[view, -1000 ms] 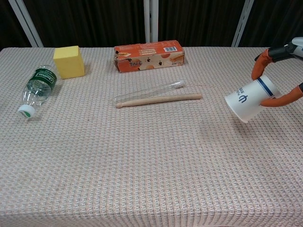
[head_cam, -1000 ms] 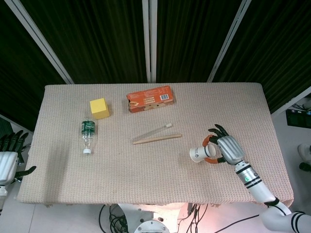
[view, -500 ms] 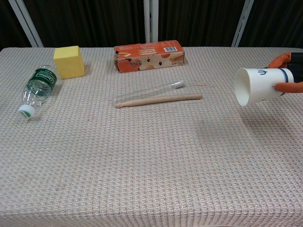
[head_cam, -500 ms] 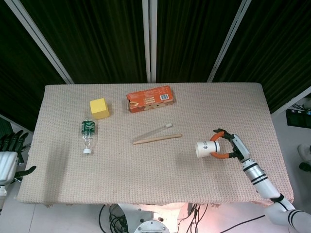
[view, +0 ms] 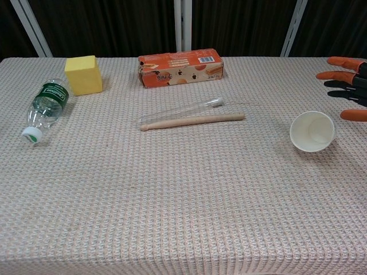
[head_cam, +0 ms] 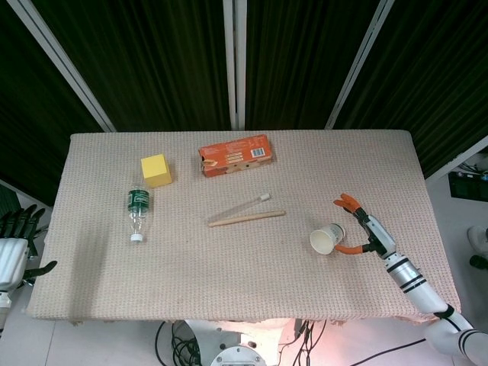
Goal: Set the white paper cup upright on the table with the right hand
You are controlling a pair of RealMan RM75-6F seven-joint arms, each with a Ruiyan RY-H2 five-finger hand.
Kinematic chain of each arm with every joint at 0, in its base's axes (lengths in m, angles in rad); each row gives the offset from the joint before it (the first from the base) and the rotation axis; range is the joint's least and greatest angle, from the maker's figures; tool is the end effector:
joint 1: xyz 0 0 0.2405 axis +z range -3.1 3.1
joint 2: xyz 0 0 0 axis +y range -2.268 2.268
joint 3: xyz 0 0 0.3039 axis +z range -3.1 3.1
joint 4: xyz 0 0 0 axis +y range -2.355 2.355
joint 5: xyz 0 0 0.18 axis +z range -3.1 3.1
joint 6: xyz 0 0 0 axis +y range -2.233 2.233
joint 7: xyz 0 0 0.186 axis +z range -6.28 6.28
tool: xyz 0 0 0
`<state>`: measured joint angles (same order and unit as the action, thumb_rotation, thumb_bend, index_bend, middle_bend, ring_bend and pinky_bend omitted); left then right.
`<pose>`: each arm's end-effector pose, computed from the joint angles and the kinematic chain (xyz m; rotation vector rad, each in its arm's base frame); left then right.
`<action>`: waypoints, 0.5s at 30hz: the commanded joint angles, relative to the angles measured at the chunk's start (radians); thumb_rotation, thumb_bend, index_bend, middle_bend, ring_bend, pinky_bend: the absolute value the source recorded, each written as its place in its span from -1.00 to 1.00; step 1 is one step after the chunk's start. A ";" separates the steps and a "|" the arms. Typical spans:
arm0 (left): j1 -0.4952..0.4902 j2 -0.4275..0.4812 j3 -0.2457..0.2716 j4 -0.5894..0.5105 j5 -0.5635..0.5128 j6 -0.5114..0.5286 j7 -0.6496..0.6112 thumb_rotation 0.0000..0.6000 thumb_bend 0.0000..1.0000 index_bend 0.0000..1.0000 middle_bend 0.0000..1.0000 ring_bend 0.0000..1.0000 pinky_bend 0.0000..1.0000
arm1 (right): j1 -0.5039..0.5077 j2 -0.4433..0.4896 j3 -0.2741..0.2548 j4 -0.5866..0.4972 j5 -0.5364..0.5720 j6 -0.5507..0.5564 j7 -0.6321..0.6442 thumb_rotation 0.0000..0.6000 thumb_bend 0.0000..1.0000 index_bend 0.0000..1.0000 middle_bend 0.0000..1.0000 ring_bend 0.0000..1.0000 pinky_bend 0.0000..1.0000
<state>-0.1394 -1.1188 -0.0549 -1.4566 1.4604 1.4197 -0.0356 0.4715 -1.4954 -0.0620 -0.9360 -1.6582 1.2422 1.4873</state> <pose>-0.3668 0.2471 0.2179 -1.4237 -0.8349 -0.8041 -0.3259 -0.3486 0.0609 1.2871 -1.9854 1.5723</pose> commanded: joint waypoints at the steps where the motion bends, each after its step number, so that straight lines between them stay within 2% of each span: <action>1: 0.000 0.000 0.000 0.000 0.000 0.000 0.000 1.00 -0.93 -1.00 -1.00 -1.00 -1.00 | -0.006 0.013 -0.001 -0.003 -0.009 0.026 -0.070 1.00 -1.00 -1.00 -0.81 -1.00 -1.00; 4: 0.000 -0.001 0.000 0.001 0.000 0.000 -0.001 1.00 -0.93 -1.00 -1.00 -1.00 -1.00 | -0.003 0.047 -0.009 -0.021 -0.041 0.051 -0.282 1.00 -1.00 -1.00 -0.80 -1.00 -1.00; 7: 0.000 0.000 0.001 0.000 0.000 -0.002 -0.001 1.00 -0.93 -1.00 -1.00 -1.00 -1.00 | 0.010 0.112 -0.012 -0.109 -0.071 0.046 -0.600 1.00 -1.00 -1.00 -0.79 -1.00 -1.00; 10: 0.000 0.002 0.002 -0.004 0.003 0.000 -0.001 1.00 -0.93 -1.00 -1.00 -1.00 -1.00 | 0.023 0.194 -0.007 -0.274 -0.082 0.014 -0.904 1.00 -1.00 -1.00 -0.77 -1.00 -1.00; 15: 0.002 0.006 0.005 -0.005 0.007 0.003 -0.009 1.00 -0.93 -1.00 -1.00 -1.00 -1.00 | 0.042 0.329 -0.004 -0.544 -0.039 -0.120 -1.384 1.00 -1.00 -1.00 -0.79 -1.00 -1.00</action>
<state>-0.1372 -1.1131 -0.0504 -1.4614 1.4678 1.4228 -0.0444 0.4883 -1.3366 -0.0686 -1.1728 -1.7076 1.2341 0.6174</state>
